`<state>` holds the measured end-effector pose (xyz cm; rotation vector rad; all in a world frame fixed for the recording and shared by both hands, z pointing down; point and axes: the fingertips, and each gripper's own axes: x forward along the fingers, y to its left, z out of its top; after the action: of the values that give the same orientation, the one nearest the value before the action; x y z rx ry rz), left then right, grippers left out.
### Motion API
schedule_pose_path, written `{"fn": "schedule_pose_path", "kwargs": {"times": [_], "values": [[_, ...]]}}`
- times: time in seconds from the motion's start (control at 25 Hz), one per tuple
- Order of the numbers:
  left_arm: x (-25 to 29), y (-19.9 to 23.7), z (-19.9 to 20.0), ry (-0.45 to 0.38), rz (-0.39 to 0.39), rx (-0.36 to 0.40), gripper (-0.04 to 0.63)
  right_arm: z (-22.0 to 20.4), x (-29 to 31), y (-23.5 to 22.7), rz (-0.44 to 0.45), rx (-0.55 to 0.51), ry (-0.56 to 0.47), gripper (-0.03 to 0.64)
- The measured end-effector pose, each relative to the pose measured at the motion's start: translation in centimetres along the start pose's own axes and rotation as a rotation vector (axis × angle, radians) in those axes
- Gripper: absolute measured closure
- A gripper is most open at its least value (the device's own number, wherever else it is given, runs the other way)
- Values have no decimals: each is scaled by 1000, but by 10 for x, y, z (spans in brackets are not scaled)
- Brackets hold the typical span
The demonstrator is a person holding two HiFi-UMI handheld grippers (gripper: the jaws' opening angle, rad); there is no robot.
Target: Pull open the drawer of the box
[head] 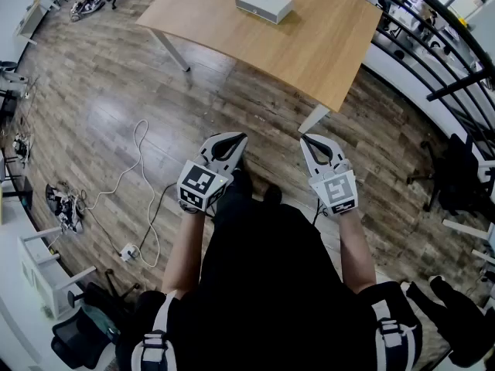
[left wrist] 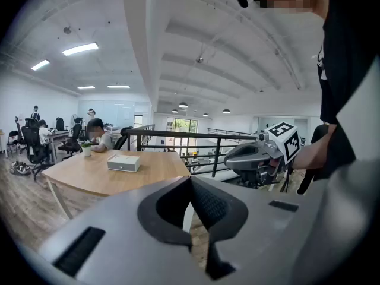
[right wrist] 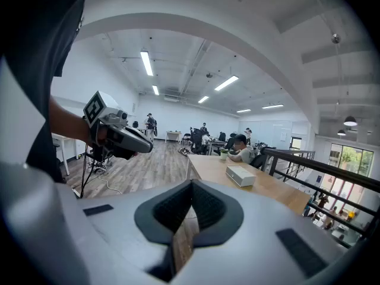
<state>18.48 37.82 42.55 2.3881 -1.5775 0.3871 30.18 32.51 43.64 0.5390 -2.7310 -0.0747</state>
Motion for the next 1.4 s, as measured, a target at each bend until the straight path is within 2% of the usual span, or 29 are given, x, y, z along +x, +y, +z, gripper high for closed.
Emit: {"fn": "schedule_pose_path", "kwargs": {"times": [0.36, 0.76, 0.96, 1.4], "values": [[-15, -17, 0, -14, -33, 13, 574, 7, -3, 24, 17, -7, -6, 592], [-28, 1, -11, -6, -58, -21, 574, 13, 14, 36, -17, 15, 0, 592], [-29, 19, -11, -4, -79, -23, 574, 15, 30, 38, -25, 20, 29, 592], [-17, 96, -17, 21, -127, -44, 574, 40, 107, 33, -47, -2, 55, 592]]}}
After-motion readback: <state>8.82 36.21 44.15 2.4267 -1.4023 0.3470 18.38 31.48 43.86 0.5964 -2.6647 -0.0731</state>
